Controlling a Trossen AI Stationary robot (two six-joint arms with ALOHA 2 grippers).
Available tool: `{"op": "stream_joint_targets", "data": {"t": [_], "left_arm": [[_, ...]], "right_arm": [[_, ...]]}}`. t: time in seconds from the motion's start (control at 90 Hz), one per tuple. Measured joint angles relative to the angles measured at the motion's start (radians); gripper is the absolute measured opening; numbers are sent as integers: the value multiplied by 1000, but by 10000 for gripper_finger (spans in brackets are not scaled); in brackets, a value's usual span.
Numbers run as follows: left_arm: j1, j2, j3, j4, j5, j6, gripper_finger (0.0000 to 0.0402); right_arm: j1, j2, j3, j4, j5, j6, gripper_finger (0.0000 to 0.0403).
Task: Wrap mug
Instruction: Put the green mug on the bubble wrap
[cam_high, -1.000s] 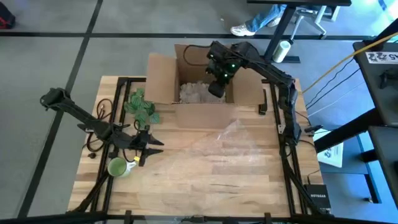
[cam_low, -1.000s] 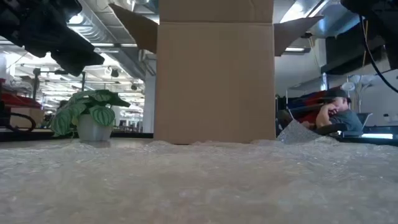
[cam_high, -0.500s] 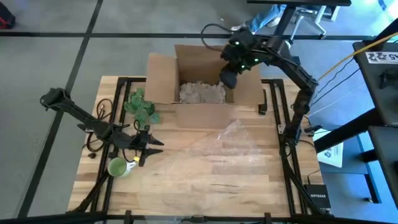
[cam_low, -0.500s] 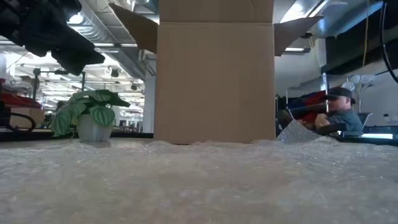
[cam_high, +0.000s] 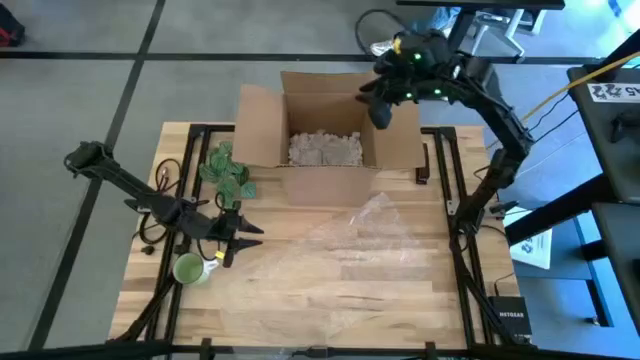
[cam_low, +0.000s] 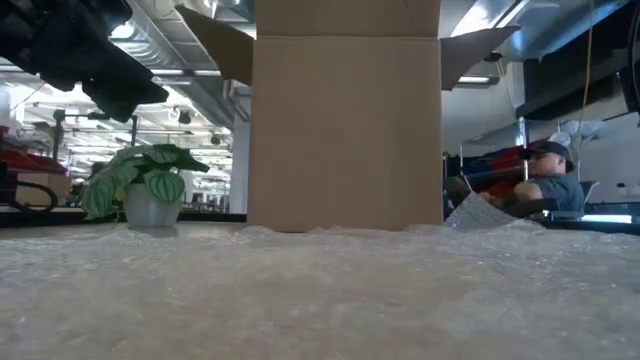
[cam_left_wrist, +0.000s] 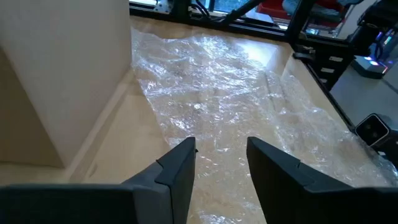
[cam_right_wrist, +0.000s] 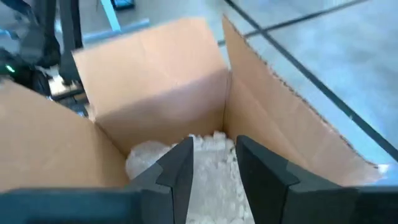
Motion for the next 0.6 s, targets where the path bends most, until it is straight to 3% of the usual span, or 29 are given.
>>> {"op": "stream_joint_targets", "data": {"t": [0.133,0.233,0.344,0.6], "left_arm": [[0,0,0,1,0,0,129],[0,0,0,4,-2,0,129],[0,0,0,21,-3,-2,129],[0,0,0,83,-18,8,129]], "right_arm": [[47,-2,0,3,-169,41,108],[138,-2,0,-1,-187,51,108],[275,-1,0,-1,-123,43,108],[619,14,0,-1,145,68,108]]}}
